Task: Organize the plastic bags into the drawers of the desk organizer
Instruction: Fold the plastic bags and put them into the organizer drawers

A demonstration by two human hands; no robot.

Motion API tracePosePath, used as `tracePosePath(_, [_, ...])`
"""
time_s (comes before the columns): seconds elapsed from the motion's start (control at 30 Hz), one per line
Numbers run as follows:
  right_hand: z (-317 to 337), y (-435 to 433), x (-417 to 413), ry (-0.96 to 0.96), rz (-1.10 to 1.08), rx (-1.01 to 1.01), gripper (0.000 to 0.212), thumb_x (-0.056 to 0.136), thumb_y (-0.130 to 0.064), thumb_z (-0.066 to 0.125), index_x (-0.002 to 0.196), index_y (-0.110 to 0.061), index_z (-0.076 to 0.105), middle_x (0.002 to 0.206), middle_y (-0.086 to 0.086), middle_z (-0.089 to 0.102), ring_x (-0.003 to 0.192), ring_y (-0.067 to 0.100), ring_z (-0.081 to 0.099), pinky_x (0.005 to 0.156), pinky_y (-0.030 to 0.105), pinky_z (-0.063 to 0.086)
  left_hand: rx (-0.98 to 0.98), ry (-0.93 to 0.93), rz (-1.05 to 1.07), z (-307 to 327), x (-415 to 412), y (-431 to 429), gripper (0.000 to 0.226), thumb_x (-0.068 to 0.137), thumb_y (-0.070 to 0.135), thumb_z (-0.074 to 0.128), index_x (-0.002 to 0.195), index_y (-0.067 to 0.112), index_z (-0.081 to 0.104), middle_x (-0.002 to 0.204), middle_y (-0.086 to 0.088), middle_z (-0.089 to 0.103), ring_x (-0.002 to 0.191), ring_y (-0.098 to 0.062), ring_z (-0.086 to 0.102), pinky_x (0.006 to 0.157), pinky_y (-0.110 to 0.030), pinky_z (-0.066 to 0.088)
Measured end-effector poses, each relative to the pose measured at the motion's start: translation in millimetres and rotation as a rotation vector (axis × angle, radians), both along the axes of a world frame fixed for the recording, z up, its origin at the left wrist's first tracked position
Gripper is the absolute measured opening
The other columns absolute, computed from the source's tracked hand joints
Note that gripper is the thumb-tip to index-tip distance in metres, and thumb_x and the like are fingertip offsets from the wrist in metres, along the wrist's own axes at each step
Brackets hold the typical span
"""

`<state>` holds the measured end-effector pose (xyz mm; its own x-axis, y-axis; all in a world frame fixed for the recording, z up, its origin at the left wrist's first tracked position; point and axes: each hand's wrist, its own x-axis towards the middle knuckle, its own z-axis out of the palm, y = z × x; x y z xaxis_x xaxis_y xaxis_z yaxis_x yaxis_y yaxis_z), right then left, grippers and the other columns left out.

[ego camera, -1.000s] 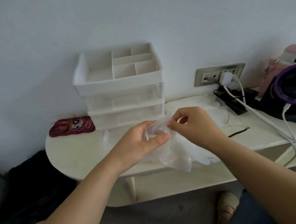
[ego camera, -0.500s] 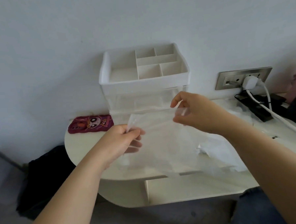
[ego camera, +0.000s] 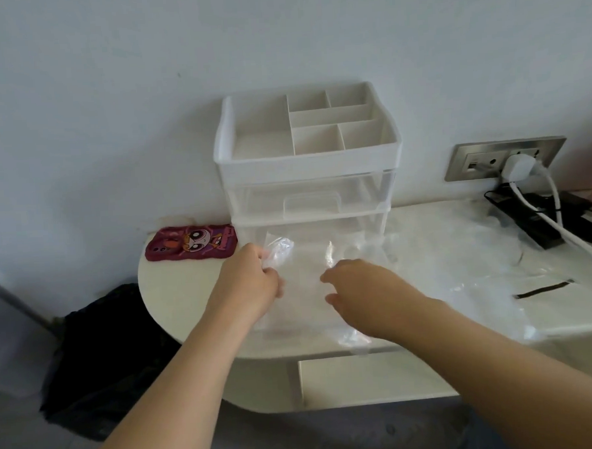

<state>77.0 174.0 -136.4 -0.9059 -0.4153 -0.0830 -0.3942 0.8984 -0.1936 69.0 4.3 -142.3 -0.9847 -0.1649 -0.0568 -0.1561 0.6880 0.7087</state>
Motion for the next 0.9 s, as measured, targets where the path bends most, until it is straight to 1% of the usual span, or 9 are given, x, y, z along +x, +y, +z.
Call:
tracePosePath(0.17, [-15, 2, -15, -0.115, -0.011, 0.046, 0.049, 0.098, -0.036, 0.043, 0.144, -0.022, 0.034, 0.149, 0.003, 0.031, 0.133, 0.025, 0.033, 0.106, 0.041, 0.035, -0.196, 0.04, -0.024, 0, 3, 0, 0.034, 0.09, 0.012, 0.045, 0.123, 0.014, 0.047, 0.093, -0.004, 0.066, 0.083, -0.021, 0.064, 0.075, -0.038, 0.053])
tracePosePath(0.23, [-17, -1, -18, -0.16, 0.005, 0.044, 0.052, 0.096, -0.039, 0.045, 0.145, -0.025, 0.031, 0.15, 0.001, 0.031, 0.134, 0.025, 0.032, 0.108, 0.042, 0.033, -0.296, 0.056, -0.026, 0, 4, -1, 0.04, 0.091, 0.015, 0.048, 0.13, 0.014, 0.042, 0.099, -0.005, 0.062, 0.088, -0.023, 0.061, 0.072, -0.035, 0.049])
tracePosePath(0.3, [-20, -3, -21, -0.177, 0.001, 0.047, 0.053, 0.096, -0.04, 0.046, 0.145, -0.026, 0.031, 0.149, 0.002, 0.032, 0.135, 0.026, 0.031, 0.108, 0.043, 0.032, -0.4, 0.078, -0.019, 2, 6, -3, 0.048, 0.091, 0.02, 0.053, 0.136, 0.017, 0.036, 0.117, -0.005, 0.056, 0.101, -0.024, 0.057, 0.075, -0.033, 0.045])
tracePosePath(0.37, [-21, -4, -23, -0.182, -0.004, 0.047, 0.054, 0.096, -0.041, 0.046, 0.146, -0.026, 0.03, 0.15, 0.002, 0.03, 0.136, 0.027, 0.029, 0.109, 0.043, 0.031, -0.539, 0.196, -0.006, 5, 8, 0, 0.045, 0.091, 0.021, 0.056, 0.132, 0.019, 0.039, 0.124, -0.004, 0.047, 0.107, -0.024, 0.053, 0.071, -0.031, 0.041])
tracePosePath(0.47, [-21, -4, -25, -0.22, -0.019, 0.046, 0.057, 0.095, -0.041, 0.047, 0.146, -0.026, 0.029, 0.151, 0.003, 0.029, 0.138, 0.027, 0.026, 0.11, 0.042, 0.03, -0.579, 0.317, -0.125, 5, 10, 13, 0.027, 0.091, 0.012, 0.055, 0.116, 0.02, 0.054, 0.114, 0.001, 0.051, 0.095, -0.018, 0.055, 0.066, -0.026, 0.039])
tracePosePath(0.57, [-18, -4, -24, -0.222, -0.031, 0.046, 0.06, 0.092, -0.044, 0.052, 0.145, -0.025, 0.031, 0.148, 0.003, 0.032, 0.135, 0.026, 0.031, 0.108, 0.04, 0.033, -0.531, 0.081, -0.307, -10, 6, 26, 0.034, 0.092, 0.014, 0.056, 0.125, 0.021, 0.056, 0.12, 0.0, 0.053, 0.099, -0.016, 0.057, 0.077, -0.024, 0.04])
tracePosePath(0.7, [-13, -3, -26, -0.15, -0.039, 0.15, 0.071, 0.08, -0.052, 0.064, 0.14, -0.026, 0.038, 0.137, 0.003, 0.042, 0.126, 0.026, 0.036, 0.101, 0.036, 0.037, -0.524, -0.206, -0.381, -20, -8, 27, 0.044, 0.088, 0.017, 0.062, 0.131, 0.021, 0.052, 0.131, -0.006, 0.042, 0.115, -0.026, 0.048, 0.092, -0.032, 0.044])
tracePosePath(0.83, [-12, 1, -32, -0.273, -0.081, 0.168, 0.072, 0.078, -0.053, 0.065, 0.136, -0.018, 0.04, 0.137, 0.011, 0.041, 0.129, 0.028, 0.032, 0.098, 0.033, 0.036, -0.424, -0.323, -0.415, -25, -19, 27, 0.062, 0.081, 0.022, 0.07, 0.136, 0.027, 0.043, 0.137, -0.001, 0.033, 0.119, -0.025, 0.044, 0.09, -0.032, 0.045])
tracePosePath(0.9, [-14, 2, -35, -0.337, -0.094, 0.171, 0.074, 0.08, -0.052, 0.065, 0.138, -0.014, 0.037, 0.139, 0.015, 0.039, 0.135, 0.029, 0.027, 0.098, 0.031, 0.034, -0.409, -0.333, -0.44, -28, -22, 28, 0.07, 0.079, 0.022, 0.071, 0.14, 0.029, 0.037, 0.14, 0.0, 0.029, 0.124, -0.024, 0.039, 0.095, -0.034, 0.043])
